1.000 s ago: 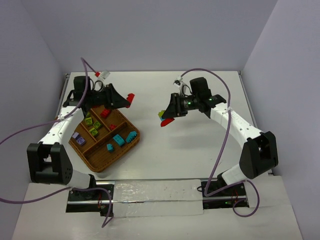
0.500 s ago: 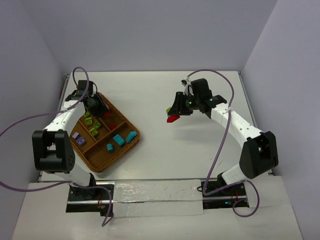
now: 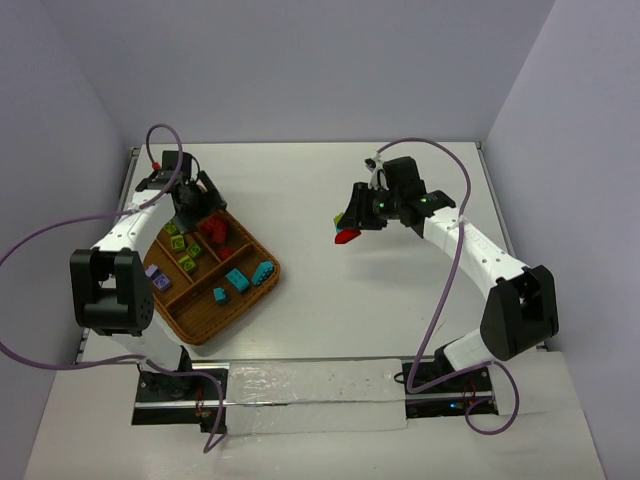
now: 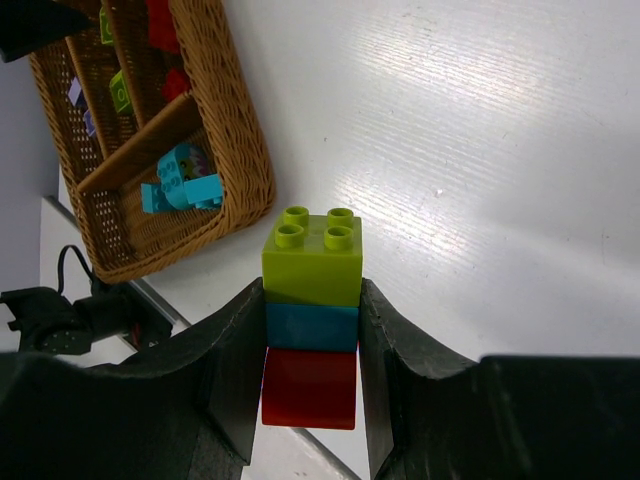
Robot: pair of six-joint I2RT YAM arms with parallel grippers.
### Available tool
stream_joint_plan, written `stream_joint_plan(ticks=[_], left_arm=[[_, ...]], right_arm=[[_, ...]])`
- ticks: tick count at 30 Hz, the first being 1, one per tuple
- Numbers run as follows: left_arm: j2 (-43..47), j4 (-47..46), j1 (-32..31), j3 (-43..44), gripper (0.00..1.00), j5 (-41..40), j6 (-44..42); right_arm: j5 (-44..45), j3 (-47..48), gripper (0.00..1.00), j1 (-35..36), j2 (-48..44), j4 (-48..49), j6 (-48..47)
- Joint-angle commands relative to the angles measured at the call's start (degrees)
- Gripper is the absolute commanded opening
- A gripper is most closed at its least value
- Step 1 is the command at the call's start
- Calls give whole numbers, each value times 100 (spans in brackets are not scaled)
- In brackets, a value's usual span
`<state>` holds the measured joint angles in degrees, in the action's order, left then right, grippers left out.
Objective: Sort the legos into containers by color
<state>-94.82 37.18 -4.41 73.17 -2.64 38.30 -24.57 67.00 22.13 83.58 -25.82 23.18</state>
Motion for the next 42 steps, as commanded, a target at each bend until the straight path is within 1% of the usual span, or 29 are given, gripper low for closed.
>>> stream_joint_plan(ticks=[1,3,5,6,9,11,13,15,16,19,21,22,24,26,29,31,32,35,36,39,42], left_arm=[[563,15,-207,481,91,395,-194],[719,-184,-449,547,85,869,-271],[802,-420,-679,540,81,1326,-306],[821,-544,-785,498,80,1529,-299],[801,-984,-1112,350,78,2465,-209],[831,-1571,-1168,52,77,3195,268],[962,-2118,-1200,-258,79,3390,638],[1115,-2582,-1287,-553,80,3397,1105],[1110,-2656,-1345,-589,80,3432,1165],[981,-2590,-1599,-424,79,3404,1105],[885,-2289,-1813,-237,78,3079,750],[842,-2283,-1915,-119,78,2928,555],[706,-1772,-2169,251,79,2827,-3],[588,-1677,-2228,341,81,2941,-74],[519,-1917,-2214,244,84,3269,289],[574,-2249,-2199,18,86,3574,740],[654,-2547,-2190,-99,86,3698,925],[846,-3436,-2140,-564,87,4048,1555],[876,-3589,-2129,-696,87,4147,1706],[946,-3824,-2083,-837,87,4271,1805],[1101,-3864,-1970,-1027,86,4357,1812]], right_arm=[[222,213,0,19,-263,95,235],[684,241,0,19,-261,179,709],[831,235,0,19,-254,325,951],[929,228,0,19,-247,467,1231],[1054,227,0,19,-214,783,1806],[1206,314,0,29,-201,870,2206],[1360,342,0,29,-201,905,2487],[1550,392,0,37,-197,934,2858],[1528,383,0,36,-163,1044,2946],[1279,466,0,40,-40,1134,3183],[1158,527,0,54,98,1094,3263],[1156,569,0,46,133,1045,3281],[1020,599,0,42,184,1057,3290],[762,457,0,8,183,1264,3360],[74,-143,0,-24,-61,2337,3505],[-110,-406,0,-25,-144,3129,3564],[-362,-473,0,-36,-141,3471,3549],[-1086,-461,0,-68,44,3993,3437],[-1229,-431,0,-68,104,4065,3404],[-1549,-522,0,-61,204,4432,3444],[-1824,-641,0,-77,194,5109,3525]])
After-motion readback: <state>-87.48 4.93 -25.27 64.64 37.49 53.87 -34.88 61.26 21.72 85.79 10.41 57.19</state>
